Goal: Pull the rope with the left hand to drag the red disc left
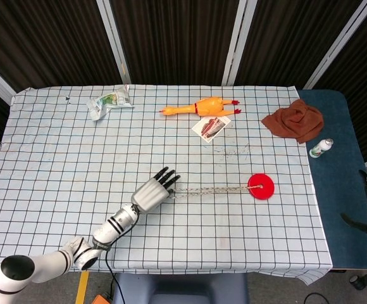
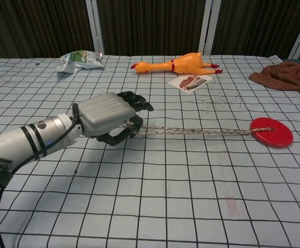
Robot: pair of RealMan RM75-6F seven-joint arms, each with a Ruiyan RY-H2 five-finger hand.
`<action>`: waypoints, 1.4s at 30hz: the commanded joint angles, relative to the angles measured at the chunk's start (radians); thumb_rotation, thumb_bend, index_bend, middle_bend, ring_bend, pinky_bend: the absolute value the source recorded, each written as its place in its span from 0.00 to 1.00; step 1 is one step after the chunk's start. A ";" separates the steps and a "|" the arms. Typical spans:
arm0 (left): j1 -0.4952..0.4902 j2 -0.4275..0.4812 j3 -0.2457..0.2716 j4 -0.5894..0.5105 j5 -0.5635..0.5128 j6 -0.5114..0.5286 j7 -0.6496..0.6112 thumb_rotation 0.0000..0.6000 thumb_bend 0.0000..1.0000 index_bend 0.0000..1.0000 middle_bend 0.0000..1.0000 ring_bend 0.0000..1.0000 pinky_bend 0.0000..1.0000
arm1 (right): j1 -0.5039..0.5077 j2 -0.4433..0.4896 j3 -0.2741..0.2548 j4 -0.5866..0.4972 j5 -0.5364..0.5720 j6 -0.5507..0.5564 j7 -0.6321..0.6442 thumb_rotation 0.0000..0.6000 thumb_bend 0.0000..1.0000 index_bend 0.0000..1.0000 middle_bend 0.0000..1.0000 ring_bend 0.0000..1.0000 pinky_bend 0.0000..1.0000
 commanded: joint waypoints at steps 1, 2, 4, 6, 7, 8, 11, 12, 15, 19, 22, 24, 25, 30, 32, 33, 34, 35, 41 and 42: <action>0.045 0.060 0.007 -0.048 -0.009 0.046 0.001 1.00 0.71 0.88 0.10 0.00 0.10 | 0.000 0.000 0.000 -0.001 0.001 0.000 0.000 1.00 0.25 0.00 0.00 0.00 0.00; 0.058 0.079 0.007 -0.060 -0.014 0.060 0.000 1.00 0.71 0.88 0.11 0.00 0.10 | 0.000 0.000 0.000 -0.002 0.001 -0.001 -0.001 1.00 0.25 0.00 0.00 0.00 0.00; 0.093 0.130 0.007 -0.087 -0.027 0.093 0.002 1.00 0.72 0.88 0.11 0.00 0.11 | 0.000 0.000 0.000 -0.004 0.000 0.000 -0.004 1.00 0.25 0.00 0.00 0.00 0.00; 0.122 0.175 0.005 -0.110 -0.042 0.118 0.004 1.00 0.73 0.88 0.12 0.00 0.12 | 0.001 -0.001 0.000 -0.006 -0.002 0.002 -0.006 1.00 0.25 0.00 0.00 0.00 0.00; 0.142 0.202 0.002 -0.119 -0.054 0.134 0.004 1.00 0.73 0.88 0.12 0.00 0.12 | 0.001 -0.002 0.000 -0.008 -0.003 0.003 -0.008 1.00 0.25 0.00 0.00 0.00 0.00; 0.177 0.245 -0.004 -0.129 -0.079 0.163 0.004 1.00 0.73 0.88 0.12 0.00 0.13 | 0.002 -0.003 0.000 -0.010 -0.005 0.004 -0.009 1.00 0.25 0.00 0.00 0.00 0.00; 0.255 0.345 -0.019 -0.141 -0.143 0.213 -0.001 1.00 0.73 0.89 0.13 0.00 0.13 | 0.005 -0.007 0.000 -0.011 -0.010 0.003 -0.014 1.00 0.25 0.00 0.00 0.00 0.00; 0.278 0.373 -0.025 -0.141 -0.167 0.221 -0.006 1.00 0.73 0.89 0.14 0.00 0.14 | 0.006 -0.009 -0.001 -0.012 -0.012 0.003 -0.016 1.00 0.25 0.00 0.00 0.00 0.00; 0.346 0.462 -0.033 -0.124 -0.227 0.238 -0.027 1.00 0.74 0.89 0.15 0.00 0.14 | 0.010 -0.013 -0.003 -0.014 -0.021 0.003 -0.020 1.00 0.25 0.00 0.00 0.00 0.00; 0.423 0.550 -0.035 -0.088 -0.280 0.243 -0.080 1.00 0.74 0.89 0.16 0.00 0.15 | 0.013 -0.021 -0.005 -0.011 -0.041 0.014 -0.018 1.00 0.25 0.00 0.00 0.00 0.00; 0.458 0.583 -0.037 -0.069 -0.299 0.241 -0.110 1.00 0.74 0.89 0.16 0.00 0.15 | 0.015 -0.025 -0.008 -0.014 -0.045 0.012 -0.026 1.00 0.25 0.00 0.00 0.00 0.00; 0.474 0.593 -0.041 -0.060 -0.311 0.237 -0.125 1.00 0.75 0.89 0.17 0.00 0.16 | 0.015 -0.026 -0.009 -0.017 -0.047 0.012 -0.032 1.00 0.25 0.00 0.00 0.00 0.00; 0.482 0.597 -0.045 -0.053 -0.317 0.236 -0.129 1.00 0.75 0.90 0.17 0.00 0.16 | 0.015 -0.026 -0.010 -0.020 -0.048 0.013 -0.035 1.00 0.25 0.00 0.00 0.00 0.00; 0.497 0.596 -0.066 -0.037 -0.342 0.236 -0.137 1.00 0.76 0.90 0.18 0.00 0.16 | 0.013 -0.025 -0.012 -0.025 -0.051 0.018 -0.042 1.00 0.25 0.00 0.00 0.00 0.00; 0.505 0.590 -0.095 -0.019 -0.372 0.255 -0.121 1.00 0.76 0.90 0.19 0.00 0.15 | 0.009 -0.020 -0.011 -0.029 -0.052 0.026 -0.043 1.00 0.25 0.00 0.00 0.00 0.00; 0.506 0.586 -0.106 -0.014 -0.383 0.260 -0.109 1.00 0.77 0.90 0.19 0.00 0.15 | 0.008 -0.018 -0.012 -0.030 -0.051 0.026 -0.043 1.00 0.25 0.00 0.00 0.00 0.00; 0.506 0.578 -0.119 -0.007 -0.394 0.269 -0.091 1.00 0.77 0.90 0.20 0.00 0.15 | 0.008 -0.018 -0.012 -0.030 -0.050 0.025 -0.042 1.00 0.25 0.00 0.00 0.00 0.00; 0.505 0.573 -0.128 -0.006 -0.399 0.273 -0.083 1.00 0.78 0.90 0.20 0.00 0.15 | 0.008 -0.017 -0.012 -0.030 -0.049 0.024 -0.042 1.00 0.25 0.00 0.00 0.00 0.00; 0.480 0.543 -0.131 -0.039 -0.350 0.287 -0.068 1.00 0.78 0.90 0.21 0.00 0.15 | 0.012 -0.022 -0.015 -0.024 -0.045 0.010 -0.039 1.00 0.25 0.00 0.00 0.00 0.00; 0.476 0.537 -0.132 -0.054 -0.337 0.290 -0.084 1.00 0.78 0.90 0.21 0.00 0.15 | 0.013 -0.023 -0.015 -0.024 -0.045 0.008 -0.040 1.00 0.25 0.00 0.00 0.00 0.00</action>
